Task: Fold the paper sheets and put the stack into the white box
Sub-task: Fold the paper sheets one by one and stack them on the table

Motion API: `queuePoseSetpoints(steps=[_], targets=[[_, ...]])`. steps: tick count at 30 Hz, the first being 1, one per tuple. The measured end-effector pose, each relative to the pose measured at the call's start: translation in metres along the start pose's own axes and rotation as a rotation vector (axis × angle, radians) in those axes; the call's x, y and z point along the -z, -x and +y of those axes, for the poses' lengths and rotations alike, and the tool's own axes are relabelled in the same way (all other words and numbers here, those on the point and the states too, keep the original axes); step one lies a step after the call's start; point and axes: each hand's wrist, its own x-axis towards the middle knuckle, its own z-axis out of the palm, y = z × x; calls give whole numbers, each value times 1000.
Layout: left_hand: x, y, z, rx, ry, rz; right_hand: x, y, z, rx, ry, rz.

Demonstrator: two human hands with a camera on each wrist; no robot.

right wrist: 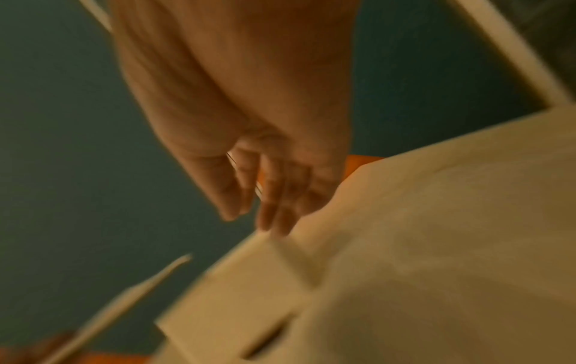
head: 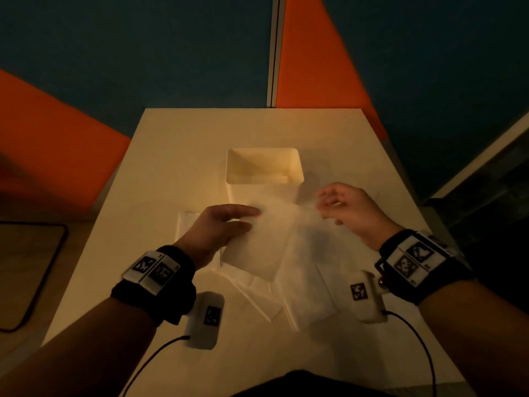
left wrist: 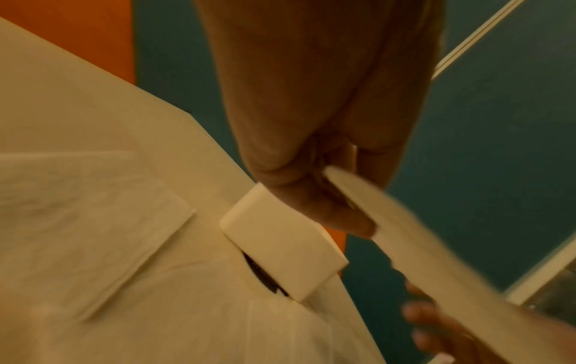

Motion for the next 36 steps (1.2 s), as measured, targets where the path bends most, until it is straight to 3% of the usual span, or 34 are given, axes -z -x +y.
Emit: queuePoseSetpoints(steps=[2, 6, 10, 14, 20, 30, 36], targets=[[13, -2, -9, -5, -38, 179, 4, -3, 30, -43, 229, 97], [37, -7, -36, 8, -202, 400, 3, 7, 64, -169, 677, -66], [59, -14, -66, 53, -401, 492, -7, 23, 76, -120, 974, -172], [72, -17, -85, 90, -619, 473, -10, 33, 90, -81, 993, -149], [83, -16, -94, 36, -877, 394, -11, 39, 93, -31, 940, -123], [83, -23, -88, 80, -956, 359, -7, 40, 96, 45, 770, 118], [82, -25, -86, 95, -918, 392, -4, 36, 97, 14, 800, 108]])
